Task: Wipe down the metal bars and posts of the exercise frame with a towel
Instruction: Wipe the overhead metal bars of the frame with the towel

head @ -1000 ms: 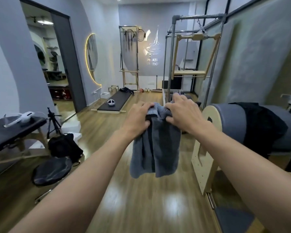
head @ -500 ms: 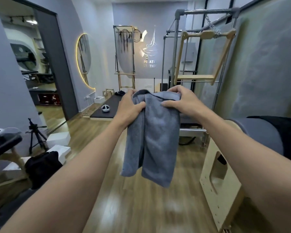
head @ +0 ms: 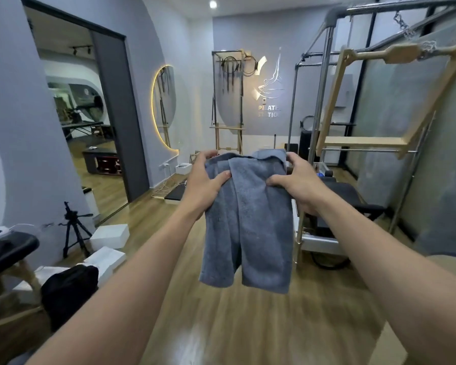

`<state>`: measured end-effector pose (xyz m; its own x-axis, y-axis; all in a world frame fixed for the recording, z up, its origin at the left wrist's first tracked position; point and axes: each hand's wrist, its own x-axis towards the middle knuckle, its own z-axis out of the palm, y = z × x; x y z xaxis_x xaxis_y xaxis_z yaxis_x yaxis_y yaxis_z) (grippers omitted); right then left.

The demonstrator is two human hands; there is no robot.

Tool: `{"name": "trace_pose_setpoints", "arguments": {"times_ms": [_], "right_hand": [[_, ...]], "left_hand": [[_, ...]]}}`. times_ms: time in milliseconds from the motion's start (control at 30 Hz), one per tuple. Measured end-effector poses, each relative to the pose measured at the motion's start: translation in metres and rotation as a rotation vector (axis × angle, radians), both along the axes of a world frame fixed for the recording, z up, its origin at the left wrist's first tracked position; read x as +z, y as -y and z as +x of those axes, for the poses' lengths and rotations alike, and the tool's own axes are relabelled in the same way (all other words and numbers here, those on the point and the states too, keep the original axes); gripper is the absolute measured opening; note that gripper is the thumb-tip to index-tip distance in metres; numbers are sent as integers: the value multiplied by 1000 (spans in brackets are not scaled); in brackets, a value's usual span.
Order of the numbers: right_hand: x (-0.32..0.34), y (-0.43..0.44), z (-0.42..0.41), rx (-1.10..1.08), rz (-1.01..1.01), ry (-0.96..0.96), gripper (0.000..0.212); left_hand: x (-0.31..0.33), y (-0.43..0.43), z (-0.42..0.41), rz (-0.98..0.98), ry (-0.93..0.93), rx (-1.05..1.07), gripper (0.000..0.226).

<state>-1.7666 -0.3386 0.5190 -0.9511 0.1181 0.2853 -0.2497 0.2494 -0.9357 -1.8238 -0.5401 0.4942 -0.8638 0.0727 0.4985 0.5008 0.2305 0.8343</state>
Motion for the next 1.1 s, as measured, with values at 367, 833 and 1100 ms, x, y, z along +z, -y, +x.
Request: {"name": "trace_pose_setpoints", "arguments": {"times_ms": [367,833,1100], "right_hand": [[14,-9,-249,-202,-13,-108,64],[5,-67,-541,-447,310,-394,55],[-5,-76,-709,-455,713,-589,33]], "left_hand": [[7,-27,-245,-55,-223,123,35],[2,-101,-531,-300,-453,177,56],[1,-111,-693,-398,-575,179,51]]}}
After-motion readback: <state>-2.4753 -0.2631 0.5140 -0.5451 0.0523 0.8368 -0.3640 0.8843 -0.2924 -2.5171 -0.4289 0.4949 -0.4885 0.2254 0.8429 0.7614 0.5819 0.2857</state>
